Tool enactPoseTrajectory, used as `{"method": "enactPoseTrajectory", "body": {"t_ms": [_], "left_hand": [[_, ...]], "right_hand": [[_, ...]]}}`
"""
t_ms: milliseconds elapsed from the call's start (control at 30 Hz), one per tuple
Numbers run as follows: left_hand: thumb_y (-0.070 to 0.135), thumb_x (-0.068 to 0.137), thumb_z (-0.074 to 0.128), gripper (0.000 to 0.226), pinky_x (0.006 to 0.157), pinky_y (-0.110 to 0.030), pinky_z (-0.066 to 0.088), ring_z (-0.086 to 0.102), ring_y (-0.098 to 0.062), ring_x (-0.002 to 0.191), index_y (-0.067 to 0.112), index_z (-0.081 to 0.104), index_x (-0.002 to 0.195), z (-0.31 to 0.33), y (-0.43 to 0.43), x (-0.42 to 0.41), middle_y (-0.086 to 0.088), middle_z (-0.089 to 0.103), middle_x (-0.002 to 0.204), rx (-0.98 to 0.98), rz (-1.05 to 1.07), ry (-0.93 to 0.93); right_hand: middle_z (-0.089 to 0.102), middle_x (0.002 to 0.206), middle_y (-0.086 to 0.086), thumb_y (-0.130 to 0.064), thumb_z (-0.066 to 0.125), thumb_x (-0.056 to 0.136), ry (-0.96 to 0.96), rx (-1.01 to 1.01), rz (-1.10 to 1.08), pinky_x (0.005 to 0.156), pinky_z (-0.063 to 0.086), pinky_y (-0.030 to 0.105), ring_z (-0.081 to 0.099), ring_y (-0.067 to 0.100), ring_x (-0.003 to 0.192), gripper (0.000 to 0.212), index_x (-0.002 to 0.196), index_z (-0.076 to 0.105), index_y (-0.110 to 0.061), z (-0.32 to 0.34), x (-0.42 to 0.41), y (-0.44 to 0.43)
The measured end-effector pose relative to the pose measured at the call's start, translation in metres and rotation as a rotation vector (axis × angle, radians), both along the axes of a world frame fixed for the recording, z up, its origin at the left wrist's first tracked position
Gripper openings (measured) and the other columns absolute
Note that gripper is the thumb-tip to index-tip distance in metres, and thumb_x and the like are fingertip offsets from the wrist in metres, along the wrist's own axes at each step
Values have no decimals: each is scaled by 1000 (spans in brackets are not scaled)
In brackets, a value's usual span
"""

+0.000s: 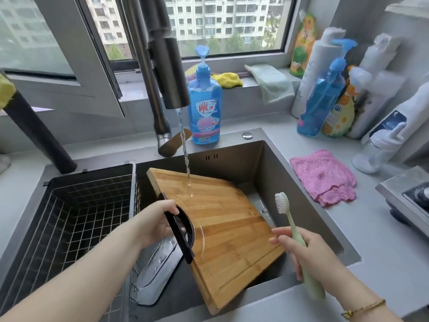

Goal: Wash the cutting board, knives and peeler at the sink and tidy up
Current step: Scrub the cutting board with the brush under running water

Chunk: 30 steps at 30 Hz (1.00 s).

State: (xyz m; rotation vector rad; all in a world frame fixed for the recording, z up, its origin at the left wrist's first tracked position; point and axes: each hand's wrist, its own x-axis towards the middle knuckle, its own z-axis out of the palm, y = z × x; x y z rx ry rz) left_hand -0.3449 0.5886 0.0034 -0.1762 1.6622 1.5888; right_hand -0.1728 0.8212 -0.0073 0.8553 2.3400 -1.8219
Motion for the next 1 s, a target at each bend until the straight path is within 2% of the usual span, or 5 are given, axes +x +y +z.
{"method": "enactPoseTrajectory", "body": {"t_ms": [233, 400, 633, 867, 1000], "left_hand": [[-1, 89, 36, 15, 67, -35, 52, 60, -22, 58, 1, 48, 97, -28, 2, -16, -12, 58, 75, -18, 55, -56], [-6, 89, 46, 24, 68, -30, 52, 59, -23, 83, 14, 43, 102, -36, -1, -6, -13, 55, 98, -84, 87, 83], [-1, 88, 53, 32, 66, -31, 54, 63, -18, 87, 25, 41, 102, -22, 6, -6, -6, 58, 100, -93, -22, 163], [7, 87, 56, 29, 72, -33, 57, 63, -12, 84, 25, 40, 104, -9, 26, -11, -1, 58, 94, -126, -38, 230], [9, 88, 54, 27, 70, -31, 57, 65, -10, 84, 27, 40, 103, -4, 35, -12, -1, 60, 96, -111, -68, 261]], "right_hand": [[49, 71, 6, -7, 46, 91, -101, -53, -35, 39, 36, 23, 39, 10, 38, 19, 105, 42, -20, -20, -48, -10], [48, 81, 1, -13, 43, 93, -164, 34, 115, 52, 41, 23, 45, 13, 59, 20, 110, 38, -23, -33, -99, -39], [48, 71, -2, -36, 31, 98, -192, 4, 447, 42, 41, 16, 41, 6, 47, 37, 135, 32, -33, -17, -150, -69], [56, 72, -2, -35, 38, 97, -165, -31, 311, 49, 48, 20, 50, 8, 51, 18, 93, 48, -20, -6, -177, -52], [60, 75, -4, -35, 46, 93, 0, 271, 351, 56, 48, 26, 53, 11, 60, 17, 80, 52, -26, -6, -176, -48]]}}
